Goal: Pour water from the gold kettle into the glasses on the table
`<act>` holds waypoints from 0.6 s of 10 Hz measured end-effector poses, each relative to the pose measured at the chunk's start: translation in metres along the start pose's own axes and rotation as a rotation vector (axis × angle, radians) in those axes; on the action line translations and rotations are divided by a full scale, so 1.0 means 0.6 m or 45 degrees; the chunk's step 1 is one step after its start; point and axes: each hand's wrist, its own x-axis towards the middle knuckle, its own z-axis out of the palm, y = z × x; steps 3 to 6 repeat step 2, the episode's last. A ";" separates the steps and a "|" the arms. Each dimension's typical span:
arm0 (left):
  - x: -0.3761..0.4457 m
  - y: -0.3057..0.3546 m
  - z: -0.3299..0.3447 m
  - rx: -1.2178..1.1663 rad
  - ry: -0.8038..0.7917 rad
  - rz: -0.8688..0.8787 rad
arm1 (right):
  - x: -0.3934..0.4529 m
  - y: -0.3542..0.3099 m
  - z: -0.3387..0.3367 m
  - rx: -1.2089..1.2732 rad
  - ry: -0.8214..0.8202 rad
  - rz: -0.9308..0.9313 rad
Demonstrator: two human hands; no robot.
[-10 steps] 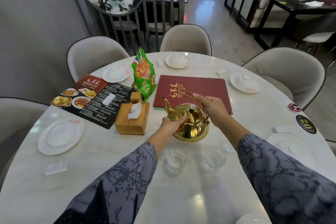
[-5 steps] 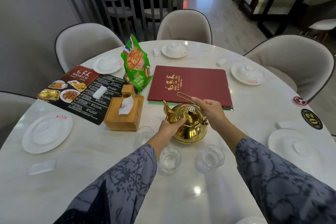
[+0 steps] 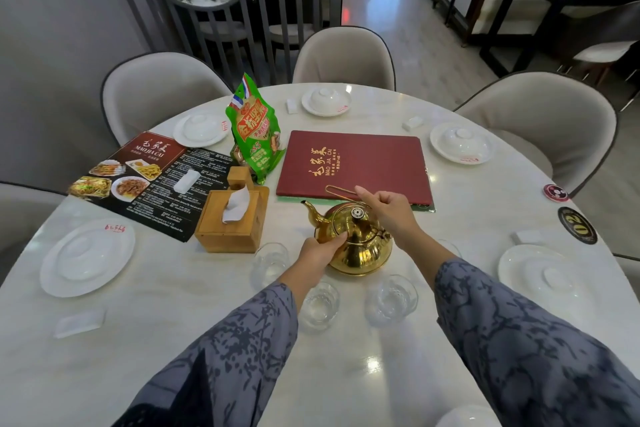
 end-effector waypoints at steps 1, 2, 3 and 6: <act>-0.083 0.036 -0.006 0.050 0.015 0.053 | -0.012 -0.003 0.004 -0.103 -0.001 -0.013; -0.127 0.044 -0.015 0.178 0.103 0.113 | -0.038 -0.006 0.011 -0.221 0.084 -0.009; -0.127 0.044 -0.015 0.178 0.103 0.113 | -0.038 -0.006 0.011 -0.221 0.084 -0.009; -0.127 0.044 -0.015 0.178 0.103 0.113 | -0.038 -0.006 0.011 -0.221 0.084 -0.009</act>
